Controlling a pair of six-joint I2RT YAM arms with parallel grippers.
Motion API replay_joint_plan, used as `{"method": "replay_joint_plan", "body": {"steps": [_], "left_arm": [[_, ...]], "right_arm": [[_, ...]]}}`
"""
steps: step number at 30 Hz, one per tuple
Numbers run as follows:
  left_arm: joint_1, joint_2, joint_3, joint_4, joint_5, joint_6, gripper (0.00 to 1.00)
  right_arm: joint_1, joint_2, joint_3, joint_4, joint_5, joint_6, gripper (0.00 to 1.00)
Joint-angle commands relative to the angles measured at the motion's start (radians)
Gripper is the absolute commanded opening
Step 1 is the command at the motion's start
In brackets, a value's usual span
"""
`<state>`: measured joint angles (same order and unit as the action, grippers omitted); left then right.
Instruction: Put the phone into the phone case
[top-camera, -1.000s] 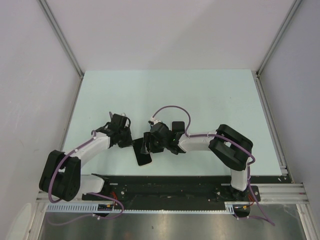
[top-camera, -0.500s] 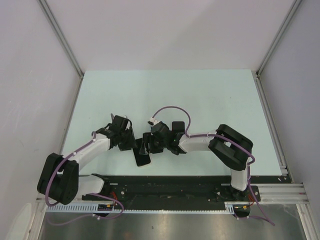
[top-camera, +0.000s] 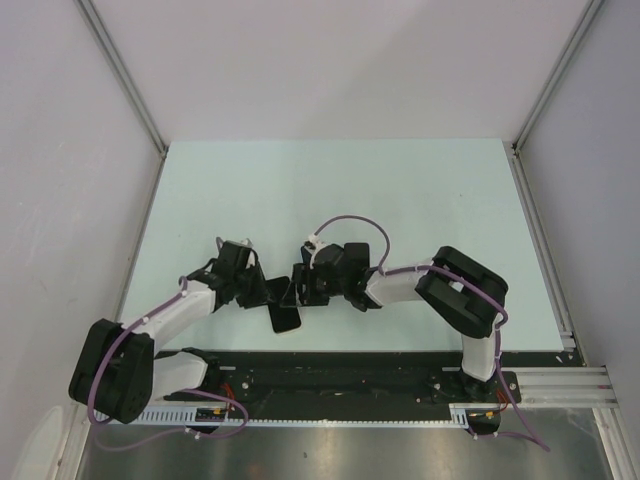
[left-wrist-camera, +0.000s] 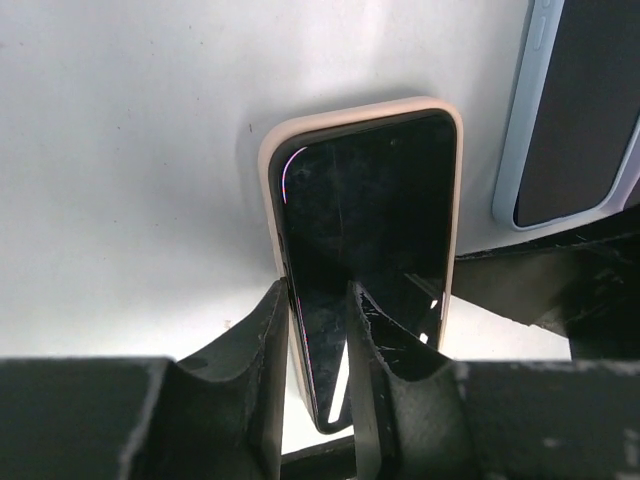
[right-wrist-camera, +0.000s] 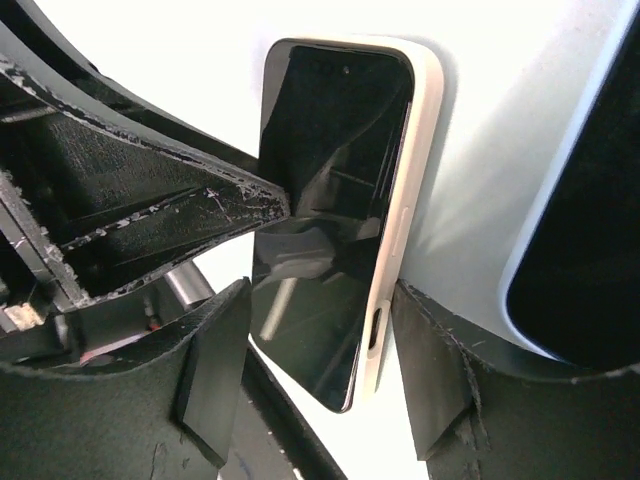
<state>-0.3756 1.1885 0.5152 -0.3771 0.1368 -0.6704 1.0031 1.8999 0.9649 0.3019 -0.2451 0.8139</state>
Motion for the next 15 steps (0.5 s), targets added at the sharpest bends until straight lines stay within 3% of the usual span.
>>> {"method": "replay_joint_plan", "body": {"steps": [1, 3, 8, 15], "left_arm": [[-0.017, 0.022, -0.069, 0.112, 0.210, -0.076, 0.18], [-0.017, 0.032, -0.075, 0.139, 0.280, -0.101, 0.17], [-0.016, 0.020, -0.070, 0.141, 0.307, -0.098, 0.14], [-0.014, -0.007, -0.080, 0.153, 0.379, -0.141, 0.12]], "right_arm": [[-0.012, 0.080, -0.092, 0.317, -0.291, 0.164, 0.62], [-0.030, 0.088, -0.141, 0.469, -0.324, 0.235, 0.61], [-0.043, 0.065, -0.149, 0.425, -0.299, 0.214, 0.60], [-0.047, 0.057, -0.189, 0.579, -0.324, 0.298, 0.58]]}}
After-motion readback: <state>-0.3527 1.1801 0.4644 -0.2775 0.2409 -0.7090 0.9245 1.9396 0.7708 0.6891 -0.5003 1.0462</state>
